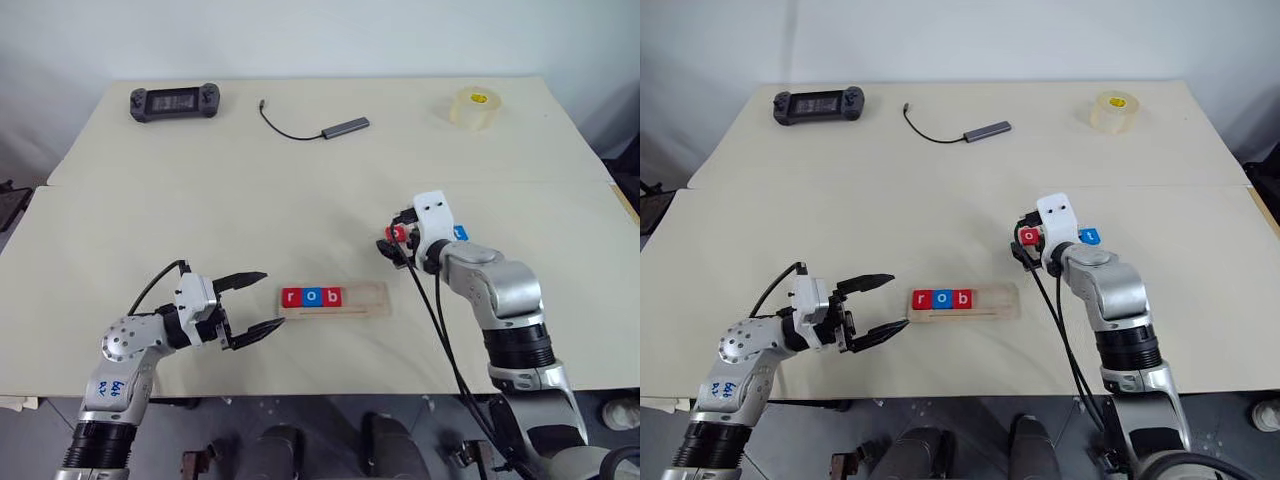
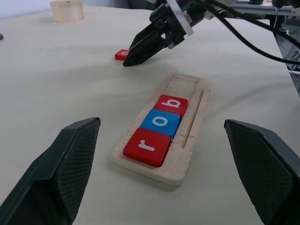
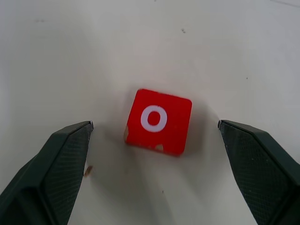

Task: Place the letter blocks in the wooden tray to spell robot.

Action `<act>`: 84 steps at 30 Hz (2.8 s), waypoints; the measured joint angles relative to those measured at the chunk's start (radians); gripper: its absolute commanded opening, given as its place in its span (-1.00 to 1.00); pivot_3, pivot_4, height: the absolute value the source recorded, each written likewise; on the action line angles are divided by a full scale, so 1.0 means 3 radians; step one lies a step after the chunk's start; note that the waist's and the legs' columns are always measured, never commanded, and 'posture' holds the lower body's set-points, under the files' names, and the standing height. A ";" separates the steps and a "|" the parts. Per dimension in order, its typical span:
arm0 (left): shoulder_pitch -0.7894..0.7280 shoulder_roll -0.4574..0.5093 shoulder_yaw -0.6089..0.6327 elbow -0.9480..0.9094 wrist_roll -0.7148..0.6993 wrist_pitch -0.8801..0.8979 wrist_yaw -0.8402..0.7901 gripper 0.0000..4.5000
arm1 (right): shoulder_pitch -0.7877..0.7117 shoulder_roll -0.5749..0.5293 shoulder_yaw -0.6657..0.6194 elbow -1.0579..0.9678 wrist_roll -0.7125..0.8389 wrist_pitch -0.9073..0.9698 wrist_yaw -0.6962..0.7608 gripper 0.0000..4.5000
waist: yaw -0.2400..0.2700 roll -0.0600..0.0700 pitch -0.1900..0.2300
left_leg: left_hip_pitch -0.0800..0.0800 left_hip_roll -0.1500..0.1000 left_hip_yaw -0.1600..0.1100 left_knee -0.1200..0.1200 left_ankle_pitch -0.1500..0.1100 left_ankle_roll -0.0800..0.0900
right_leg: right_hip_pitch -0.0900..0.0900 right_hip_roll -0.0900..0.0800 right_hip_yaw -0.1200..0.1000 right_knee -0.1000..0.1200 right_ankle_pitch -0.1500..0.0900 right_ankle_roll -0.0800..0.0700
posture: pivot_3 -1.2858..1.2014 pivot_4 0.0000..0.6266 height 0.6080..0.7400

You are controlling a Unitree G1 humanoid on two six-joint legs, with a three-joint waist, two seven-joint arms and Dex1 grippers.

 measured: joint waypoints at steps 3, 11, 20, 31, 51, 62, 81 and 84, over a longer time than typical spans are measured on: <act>0.0012 0.0002 0.0008 -0.0013 0.0000 0.0003 0.0015 1.00 | -0.0018 0.0137 -0.0012 0.0086 -0.0048 -0.0120 -0.0090 0.72 | -0.0003 0.0000 -0.0001 | 0.0003 0.0000 0.0002 0.0000 0.0000 0.0000 | 0.0000 0.0000 0.0002 0.0004 0.0000 0.0000 | 0.03 -0.52 1.00; -0.0003 0.0000 0.0000 -0.0049 -0.0013 0.0018 0.0017 1.00 | 0.0058 0.0189 -0.0065 -0.0074 -0.0049 -0.0018 -0.0143 -0.16 | 0.0008 0.0000 -0.0001 | 0.0002 -0.0002 0.0002 0.0000 0.0000 0.0000 | -0.0003 0.0000 0.0004 0.0010 0.0000 0.0000 | 0.03 -0.52 1.00; -0.0266 -0.0042 -0.0145 0.0092 -0.0016 0.0041 -0.0162 1.00 | 0.0629 -0.0149 -0.0466 -0.1230 0.0183 0.0561 0.0011 -0.16 | 0.0012 0.0000 0.0000 | 0.0000 -0.0004 0.0002 -0.0004 0.0000 0.0002 | -0.0006 -0.0001 0.0007 0.0009 0.0000 0.0000 | 0.03 -0.52 1.00; -0.0555 -0.0078 -0.0218 0.0396 -0.0017 0.0041 -0.0430 1.00 | 0.1539 0.0058 -0.0908 -0.2558 0.0309 0.1572 -0.0145 -0.16 | 0.0004 -0.0001 -0.0001 | 0.0003 -0.0002 0.0010 -0.0003 -0.0001 0.0002 | -0.0006 0.0001 0.0015 0.0009 0.0000 0.0000 | 0.03 -0.52 1.00; -0.0486 -0.0074 -0.0192 0.0329 -0.0018 0.0021 -0.0441 1.00 | 0.1506 -0.2187 -0.0428 -0.0739 0.0293 -0.2123 0.3156 0.51 | 0.0005 -0.0008 0.0001 | 0.0006 -0.0003 0.0015 -0.0004 -0.0004 0.0014 | 0.0009 0.0001 0.0010 -0.0017 0.0005 0.0010 | 0.03 -0.52 1.00; -0.0328 -0.0040 -0.0190 0.0069 -0.0028 0.0099 -0.0390 1.00 | 0.0423 -0.1852 0.0382 0.1184 -0.0305 -0.3749 0.3874 0.51 | 0.0017 -0.0008 0.0002 | 0.0005 0.0000 0.0012 0.0004 -0.0004 0.0010 | 0.0010 -0.0002 0.0008 -0.0029 0.0006 0.0011 | 0.03 -0.52 1.00; -0.0179 -0.0021 -0.0136 -0.0112 -0.0028 0.0128 -0.0218 1.00 | -0.0101 -0.1381 0.0583 0.0526 0.0034 -0.2445 0.4091 -0.37 | 0.0000 -0.0005 0.0003 | 0.0004 0.0017 0.0010 0.0008 -0.0008 -0.0003 | 0.0006 -0.0003 0.0007 -0.0018 0.0004 0.0008 | 0.03 -0.52 1.00; -0.0108 -0.0013 -0.0129 -0.0150 -0.0028 0.0128 -0.0197 1.00 | -0.0184 -0.1233 0.0713 0.0063 0.0087 -0.1842 0.3899 -0.37 | 0.0027 -0.0005 0.0003 | 0.0002 0.0017 0.0002 0.0008 -0.0010 -0.0006 | 0.0008 -0.0003 -0.0001 -0.0019 0.0002 0.0003 | 0.03 -0.52 1.00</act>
